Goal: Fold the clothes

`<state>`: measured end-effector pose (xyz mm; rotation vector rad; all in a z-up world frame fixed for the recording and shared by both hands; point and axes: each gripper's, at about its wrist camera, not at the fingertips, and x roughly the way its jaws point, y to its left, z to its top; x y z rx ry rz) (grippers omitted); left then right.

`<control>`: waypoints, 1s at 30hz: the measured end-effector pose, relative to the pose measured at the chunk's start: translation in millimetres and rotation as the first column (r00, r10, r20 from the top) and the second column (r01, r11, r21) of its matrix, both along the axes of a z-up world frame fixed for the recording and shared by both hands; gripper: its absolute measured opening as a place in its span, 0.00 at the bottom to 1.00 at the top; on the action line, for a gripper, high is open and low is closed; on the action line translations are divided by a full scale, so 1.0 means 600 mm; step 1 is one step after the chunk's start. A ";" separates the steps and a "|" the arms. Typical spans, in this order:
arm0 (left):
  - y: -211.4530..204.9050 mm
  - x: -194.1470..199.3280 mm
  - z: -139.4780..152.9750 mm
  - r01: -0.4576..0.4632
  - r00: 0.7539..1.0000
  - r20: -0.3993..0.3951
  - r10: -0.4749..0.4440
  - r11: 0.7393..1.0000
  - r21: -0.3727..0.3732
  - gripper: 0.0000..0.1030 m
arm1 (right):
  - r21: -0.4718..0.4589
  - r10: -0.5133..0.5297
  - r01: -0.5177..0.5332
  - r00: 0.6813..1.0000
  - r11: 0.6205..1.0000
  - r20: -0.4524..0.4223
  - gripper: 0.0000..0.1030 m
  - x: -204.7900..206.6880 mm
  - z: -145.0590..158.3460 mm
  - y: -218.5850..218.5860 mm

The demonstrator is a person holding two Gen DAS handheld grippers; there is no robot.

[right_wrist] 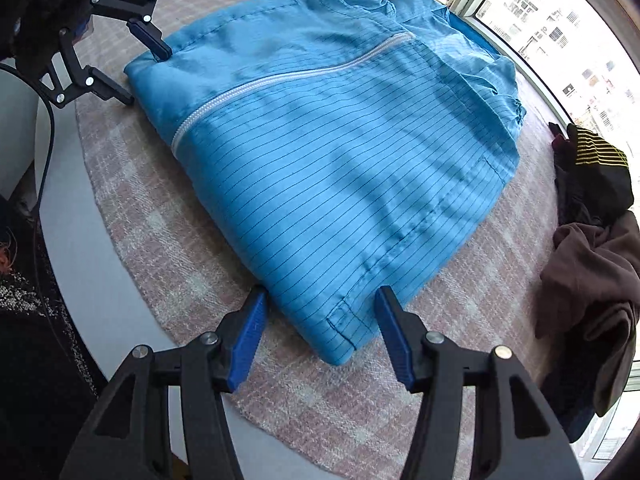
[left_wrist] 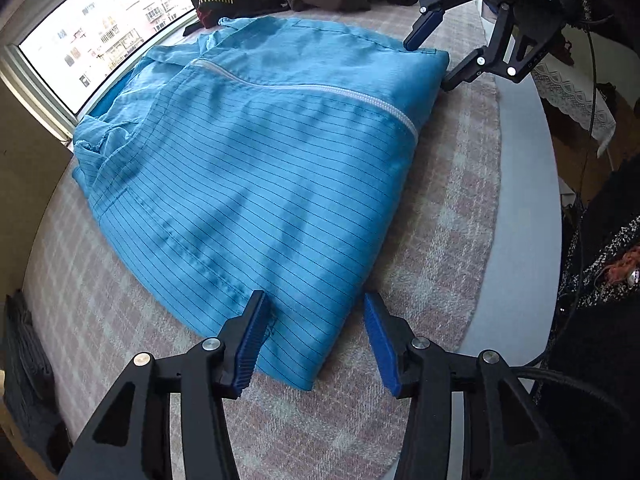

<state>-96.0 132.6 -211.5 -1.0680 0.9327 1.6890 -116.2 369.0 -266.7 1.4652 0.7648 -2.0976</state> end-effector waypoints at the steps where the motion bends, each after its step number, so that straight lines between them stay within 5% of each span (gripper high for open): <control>1: 0.001 -0.003 -0.001 -0.002 1.000 0.008 0.002 1.000 0.001 0.46 | -0.019 -0.007 0.007 1.000 1.000 0.013 0.53 -0.004 0.000 0.005; 6: 0.002 -0.025 0.006 -0.005 0.998 0.056 0.003 1.000 0.023 0.23 | -0.067 -0.020 0.023 0.998 0.998 0.054 0.44 -0.015 0.005 0.023; 8: 0.002 -0.032 0.015 -0.004 0.997 0.072 0.001 0.999 0.043 0.14 | -0.098 -0.034 0.040 0.997 0.994 0.069 0.25 -0.020 0.016 0.029; 11: -0.001 -0.050 0.032 -0.027 0.996 0.090 0.020 0.996 0.082 0.08 | -0.104 -0.036 0.043 0.997 0.994 0.061 0.12 -0.027 0.037 0.038; 18: -0.010 -0.057 0.075 -0.023 0.997 0.079 0.013 0.991 0.129 0.06 | -0.030 0.049 -0.047 0.996 0.998 0.073 0.09 -0.012 0.073 0.034; 30: -0.038 0.079 0.139 0.049 0.979 0.187 -0.075 0.989 0.140 0.06 | 0.004 0.217 -0.223 0.954 0.975 0.207 0.07 0.130 0.151 0.048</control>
